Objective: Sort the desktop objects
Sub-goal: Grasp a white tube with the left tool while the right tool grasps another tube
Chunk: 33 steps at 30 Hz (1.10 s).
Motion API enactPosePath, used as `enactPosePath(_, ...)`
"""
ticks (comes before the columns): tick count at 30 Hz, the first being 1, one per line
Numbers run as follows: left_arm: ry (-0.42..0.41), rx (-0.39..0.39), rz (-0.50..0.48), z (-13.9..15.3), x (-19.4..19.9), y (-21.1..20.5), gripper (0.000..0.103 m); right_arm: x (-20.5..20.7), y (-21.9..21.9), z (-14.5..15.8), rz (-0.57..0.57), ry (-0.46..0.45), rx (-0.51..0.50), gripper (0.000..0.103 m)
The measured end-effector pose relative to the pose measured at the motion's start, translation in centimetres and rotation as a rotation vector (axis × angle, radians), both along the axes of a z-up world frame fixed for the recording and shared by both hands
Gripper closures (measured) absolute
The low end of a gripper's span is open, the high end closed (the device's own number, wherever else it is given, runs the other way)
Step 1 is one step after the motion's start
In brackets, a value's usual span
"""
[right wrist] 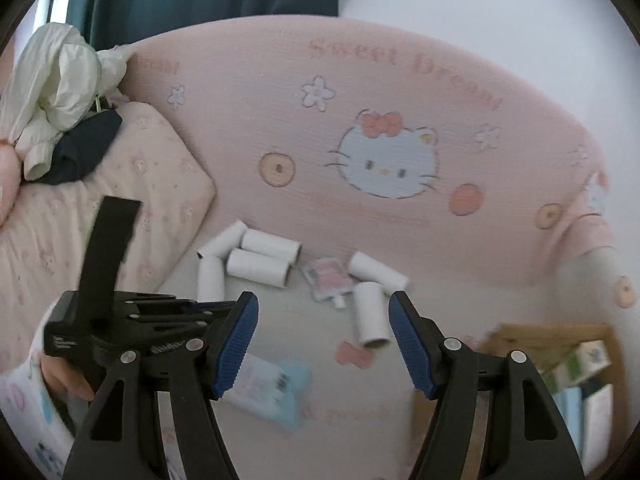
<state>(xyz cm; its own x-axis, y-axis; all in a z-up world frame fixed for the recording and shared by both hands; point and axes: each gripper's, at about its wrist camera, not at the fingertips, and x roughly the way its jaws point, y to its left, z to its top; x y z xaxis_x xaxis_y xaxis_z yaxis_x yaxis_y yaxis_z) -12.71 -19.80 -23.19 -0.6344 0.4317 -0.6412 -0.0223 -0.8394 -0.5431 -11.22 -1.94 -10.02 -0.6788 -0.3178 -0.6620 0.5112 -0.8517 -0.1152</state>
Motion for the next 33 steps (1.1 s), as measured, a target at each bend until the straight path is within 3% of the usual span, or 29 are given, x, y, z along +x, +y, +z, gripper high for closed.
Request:
enactPosePath(4, -0.003, 0.038, 0.128, 0.1, 0.3, -3.9, 0.092, -2.0, -1.8, -1.7, -0.017, -0.035, 0.006, 0.037)
enactPosePath(9, -0.061, 0.119, 0.248, -0.8, 0.4, -8.0, 0.092, -4.6, -2.7, -4.7, -0.004, -0.163, -0.106, 0.037)
enactPosePath(13, -0.146, 0.319, 0.331, -3.6, -0.2, -11.2, 0.091, -6.2, -3.4, -7.3, -0.007, -0.285, -0.208, 0.037)
enactPosePath(16, -0.177, 0.429, 0.383, -5.2, -0.8, -12.3, 0.081, -6.8, -4.5, -8.8, -0.008, -0.321, -0.207, 0.037)
enactPosePath(19, -0.195, 0.412, 0.402, -5.5, -1.4, -12.2, 0.076, -7.1, -6.0, -9.9, 0.018, -0.328, -0.192, 0.037)
enactPosePath(22, -0.212, 0.372, 0.359, -5.4, -2.4, -11.4, 0.065, -7.3, -7.6, -10.8, 0.054, -0.341, -0.169, 0.037)
enactPosePath(24, -0.226, 0.373, 0.333, -5.6, -2.9, -11.1, 0.046, -7.5, -8.5, -11.5, 0.088, -0.348, -0.152, 0.037)
enactPosePath(26, -0.263, 0.362, 0.352, -6.2, -3.3, -11.1, 0.037, -7.8, -9.3, -12.3, 0.133, -0.373, -0.136, 0.037)
enactPosePath(30, -0.331, 0.374, 0.416, -7.7, -4.2, -11.3, 0.036, -8.4, -9.7, -13.5, 0.133, -0.386, -0.133, 0.037)
enactPosePath(33, -0.370, 0.487, 0.435, -9.4, -4.4, -11.6, 0.037, -8.7, -10.2, -14.1, 0.139, -0.407, -0.130, 0.037)
